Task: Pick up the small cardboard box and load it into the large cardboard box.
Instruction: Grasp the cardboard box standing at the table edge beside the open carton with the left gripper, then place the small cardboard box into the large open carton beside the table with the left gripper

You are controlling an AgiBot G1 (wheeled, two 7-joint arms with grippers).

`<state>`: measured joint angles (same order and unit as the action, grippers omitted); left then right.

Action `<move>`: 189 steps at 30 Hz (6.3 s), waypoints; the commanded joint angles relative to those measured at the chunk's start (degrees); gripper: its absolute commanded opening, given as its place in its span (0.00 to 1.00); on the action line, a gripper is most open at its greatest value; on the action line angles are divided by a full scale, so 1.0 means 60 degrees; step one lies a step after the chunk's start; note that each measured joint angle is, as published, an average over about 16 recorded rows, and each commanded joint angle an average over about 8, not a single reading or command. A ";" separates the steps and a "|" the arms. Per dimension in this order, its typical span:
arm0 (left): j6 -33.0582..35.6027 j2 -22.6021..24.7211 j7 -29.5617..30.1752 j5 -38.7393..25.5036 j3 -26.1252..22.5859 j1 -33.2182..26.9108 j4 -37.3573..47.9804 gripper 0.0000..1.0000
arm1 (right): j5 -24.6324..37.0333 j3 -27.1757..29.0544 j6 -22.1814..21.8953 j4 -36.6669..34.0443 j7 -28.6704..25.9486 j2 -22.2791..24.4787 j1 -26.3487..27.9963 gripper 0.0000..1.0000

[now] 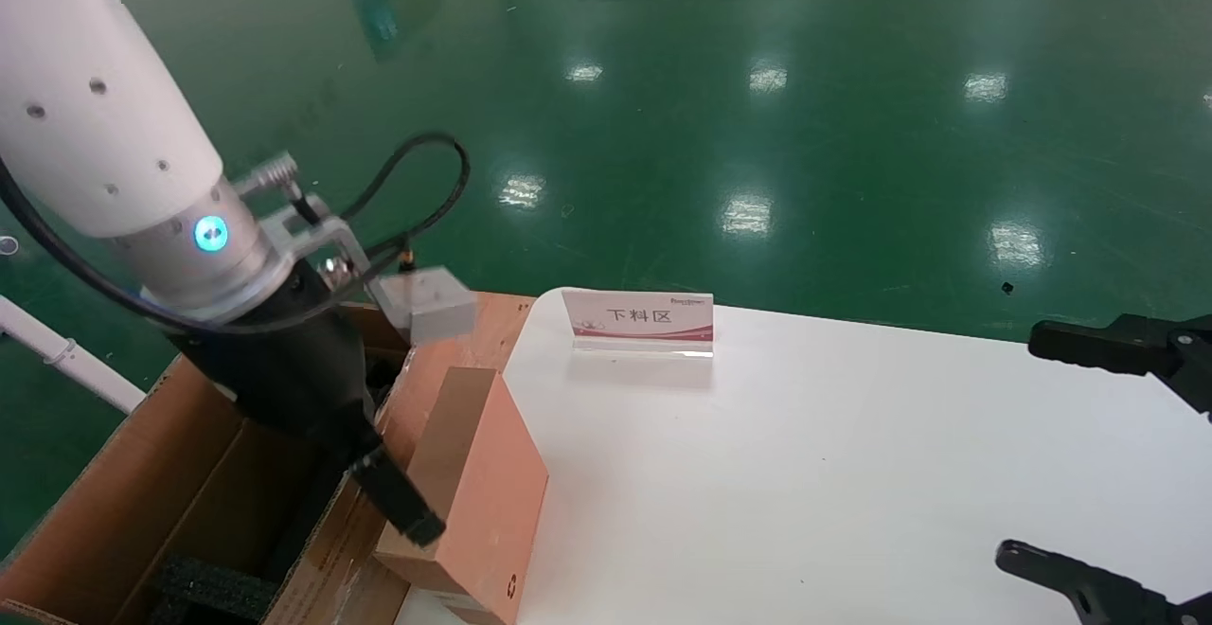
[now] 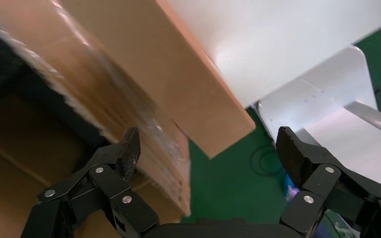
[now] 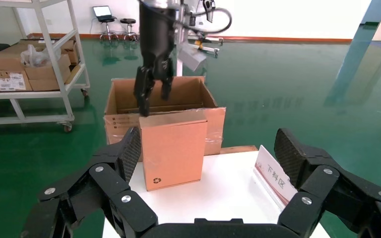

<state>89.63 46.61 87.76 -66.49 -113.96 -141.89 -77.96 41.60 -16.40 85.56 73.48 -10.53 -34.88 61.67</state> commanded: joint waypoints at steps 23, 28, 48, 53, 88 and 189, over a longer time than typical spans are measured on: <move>-0.0919 0.0541 0.0305 0.0121 -0.1467 -0.0046 0.0046 1.00 | -0.0011 -0.0010 -0.0010 -0.0003 0.0006 0.0005 0.0000 1.00; -0.0870 0.0544 0.0271 0.0187 -0.1401 0.0016 0.0122 1.00 | -0.0011 -0.0010 -0.0009 -0.0003 0.0006 0.0005 0.0001 1.00; -0.1211 0.0304 -0.0680 0.0485 -0.1248 0.0479 0.0932 1.00 | -0.0018 -0.0022 -0.0008 -0.0012 0.0014 0.0008 0.0007 1.00; -0.1268 0.0309 -0.1019 0.0643 -0.1225 0.0782 0.1286 1.00 | -0.0020 -0.0025 -0.0009 -0.0012 0.0015 0.0009 0.0008 1.00; -0.1077 0.0756 -0.1527 0.0426 -0.1455 0.1394 0.2097 0.00 | -0.0029 -0.0036 -0.0017 -0.0015 0.0022 0.0015 0.0008 0.00; -0.0981 -0.1007 -0.1123 -0.0159 -0.6813 -0.3669 0.2128 0.00 | -0.0057 -0.0079 -0.0030 -0.0023 0.0044 0.0029 0.0021 1.00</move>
<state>83.66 40.49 80.93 -67.37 -154.90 -163.93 -65.06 41.26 -16.88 85.38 73.34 -10.27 -34.71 61.79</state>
